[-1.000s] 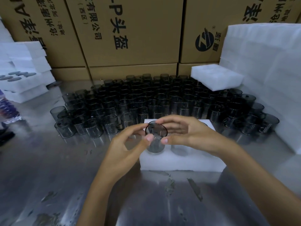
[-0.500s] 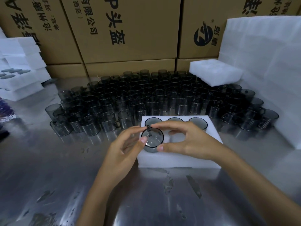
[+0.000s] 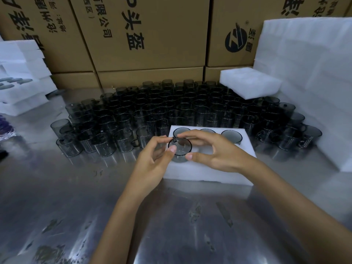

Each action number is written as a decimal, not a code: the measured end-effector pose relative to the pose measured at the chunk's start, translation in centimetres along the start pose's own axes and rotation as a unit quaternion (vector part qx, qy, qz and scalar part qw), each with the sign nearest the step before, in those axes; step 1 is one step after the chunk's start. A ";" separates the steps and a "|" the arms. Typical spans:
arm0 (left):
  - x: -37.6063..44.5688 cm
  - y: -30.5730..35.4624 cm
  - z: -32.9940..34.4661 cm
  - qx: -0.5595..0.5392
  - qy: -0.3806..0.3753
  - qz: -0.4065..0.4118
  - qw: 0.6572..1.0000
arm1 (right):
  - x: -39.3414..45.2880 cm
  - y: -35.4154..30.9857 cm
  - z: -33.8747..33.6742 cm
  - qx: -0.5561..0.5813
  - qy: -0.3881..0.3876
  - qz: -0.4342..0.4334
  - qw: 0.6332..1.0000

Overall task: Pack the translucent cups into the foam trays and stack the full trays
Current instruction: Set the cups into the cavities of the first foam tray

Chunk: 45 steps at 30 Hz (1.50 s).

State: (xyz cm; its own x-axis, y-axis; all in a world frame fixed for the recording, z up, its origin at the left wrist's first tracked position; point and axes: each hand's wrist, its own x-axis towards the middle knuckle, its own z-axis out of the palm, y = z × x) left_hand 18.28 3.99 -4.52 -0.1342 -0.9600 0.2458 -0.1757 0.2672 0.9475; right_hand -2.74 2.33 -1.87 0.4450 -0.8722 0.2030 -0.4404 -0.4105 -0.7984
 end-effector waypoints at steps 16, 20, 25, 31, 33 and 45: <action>-1.9 -0.8 -1.7 0.268 -0.015 0.159 0.950 | -2.6 0.3 1.0 -0.304 0.055 -0.043 0.950; -1.9 -0.7 -1.7 0.262 -0.010 0.147 0.954 | -2.7 0.5 1.2 -0.302 0.070 -0.055 0.949; -2.5 -0.3 -1.5 0.233 -0.008 0.129 0.964 | -2.9 0.5 1.3 -0.310 0.077 -0.053 0.946; -1.1 0.8 -1.5 0.212 0.033 0.069 0.974 | -1.5 0.2 0.2 -0.071 0.119 0.011 0.990; 1.1 1.6 -1.5 0.210 0.059 0.054 0.974 | -0.2 0.4 -1.3 -0.047 0.181 0.036 0.982; 14.4 2.2 5.9 0.262 -0.110 0.036 0.958 | 8.3 5.4 -7.8 -0.208 0.102 0.265 0.936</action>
State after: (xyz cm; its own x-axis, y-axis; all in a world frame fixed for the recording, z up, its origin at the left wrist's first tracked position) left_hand 10.26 -8.71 -0.13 -0.3573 -0.9118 0.2025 -0.6157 0.3929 0.6830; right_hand -7.48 -9.22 -0.11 -0.0616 -0.9979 -0.0217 -0.8418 0.0636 -0.5360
